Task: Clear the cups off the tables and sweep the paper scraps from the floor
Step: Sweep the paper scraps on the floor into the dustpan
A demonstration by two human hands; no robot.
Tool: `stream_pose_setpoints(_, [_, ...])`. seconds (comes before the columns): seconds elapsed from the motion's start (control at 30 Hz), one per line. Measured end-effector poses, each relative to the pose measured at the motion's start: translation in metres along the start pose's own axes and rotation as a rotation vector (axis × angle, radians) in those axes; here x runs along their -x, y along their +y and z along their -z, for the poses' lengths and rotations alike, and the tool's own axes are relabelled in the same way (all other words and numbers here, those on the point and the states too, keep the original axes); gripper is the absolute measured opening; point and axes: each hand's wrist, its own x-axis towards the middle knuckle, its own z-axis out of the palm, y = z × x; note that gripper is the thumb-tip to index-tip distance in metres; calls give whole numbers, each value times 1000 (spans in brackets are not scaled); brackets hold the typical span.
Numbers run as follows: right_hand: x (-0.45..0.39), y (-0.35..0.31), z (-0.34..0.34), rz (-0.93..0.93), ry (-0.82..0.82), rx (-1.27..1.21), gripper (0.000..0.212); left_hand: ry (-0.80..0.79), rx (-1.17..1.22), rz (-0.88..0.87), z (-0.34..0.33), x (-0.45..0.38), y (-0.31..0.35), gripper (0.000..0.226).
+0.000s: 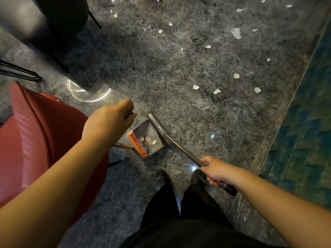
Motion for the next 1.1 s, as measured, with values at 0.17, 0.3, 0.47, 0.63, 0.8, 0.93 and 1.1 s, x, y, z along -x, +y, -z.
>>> stream_pose_setpoints(0.17, [2, 11, -3, 93, 75, -14, 35, -33, 36, 8, 6, -6, -4, 23])
stream_pose_setpoints(0.3, [9, 10, 1, 127, 115, -78, 34, -39, 84, 12, 15, -20, -4, 23])
stream_pose_setpoints(0.47, [8, -9, 24, 194, 204, -159, 32, -41, 102, 37, 17, -38, 11, 21])
stream_pose_setpoints(0.63, [-4, -25, 56, 186, 290, -283, 28, 11, 112, -7, 18, -83, 30, 19])
stream_pose_setpoints(0.8, [-25, -43, 119, 170, 367, -358, 31, 17, 108, -66, 14, -152, 59, 20])
stream_pose_setpoints(0.93, [-49, -61, 186, 163, 404, -346, 35, 4, 81, -91, 8, -220, 83, 21])
stream_pose_setpoints(1.1, [-87, -89, 276, 133, 380, -341, 40, -32, 55, -147, -5, -310, 106, 22])
